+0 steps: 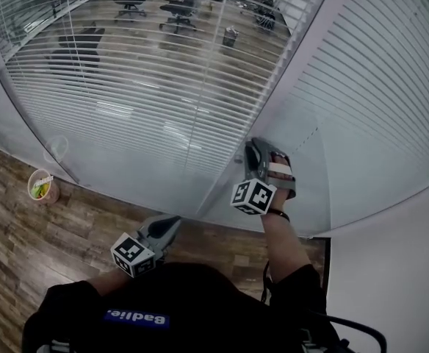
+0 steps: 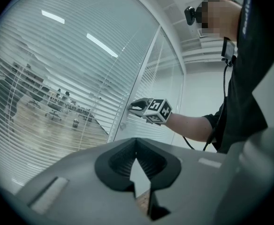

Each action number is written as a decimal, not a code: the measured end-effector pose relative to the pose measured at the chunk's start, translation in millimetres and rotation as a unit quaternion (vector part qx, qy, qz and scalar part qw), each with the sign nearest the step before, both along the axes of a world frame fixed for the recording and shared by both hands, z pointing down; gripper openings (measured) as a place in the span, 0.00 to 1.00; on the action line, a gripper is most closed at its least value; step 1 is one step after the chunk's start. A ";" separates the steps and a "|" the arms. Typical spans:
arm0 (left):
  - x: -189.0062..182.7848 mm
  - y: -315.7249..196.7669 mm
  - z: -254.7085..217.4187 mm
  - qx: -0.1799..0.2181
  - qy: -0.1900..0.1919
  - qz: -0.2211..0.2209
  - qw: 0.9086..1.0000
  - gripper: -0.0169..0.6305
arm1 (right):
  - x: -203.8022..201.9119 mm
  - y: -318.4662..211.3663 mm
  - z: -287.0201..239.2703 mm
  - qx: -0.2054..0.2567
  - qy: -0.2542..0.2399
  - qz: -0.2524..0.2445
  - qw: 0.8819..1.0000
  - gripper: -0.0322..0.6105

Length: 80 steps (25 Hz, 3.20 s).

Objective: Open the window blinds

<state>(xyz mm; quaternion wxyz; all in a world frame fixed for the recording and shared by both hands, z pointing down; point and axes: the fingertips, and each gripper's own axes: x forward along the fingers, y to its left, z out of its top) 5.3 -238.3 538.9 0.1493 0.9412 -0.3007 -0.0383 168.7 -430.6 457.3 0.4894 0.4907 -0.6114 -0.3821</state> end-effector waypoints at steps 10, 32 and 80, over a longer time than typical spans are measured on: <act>-6.0 -3.8 0.7 0.002 -0.001 -0.007 1.000 0.02 | -5.9 -4.7 8.4 -0.002 -0.015 -0.008 1.000 0.35; 15.2 50.9 7.6 -0.011 0.025 0.082 0.996 0.02 | -87.8 231.0 172.3 -0.253 -0.591 -0.005 0.766 0.05; -2.0 210.4 -20.4 0.027 -0.009 0.051 0.998 0.02 | -109.1 398.9 114.6 -0.214 -0.567 -0.059 0.793 0.05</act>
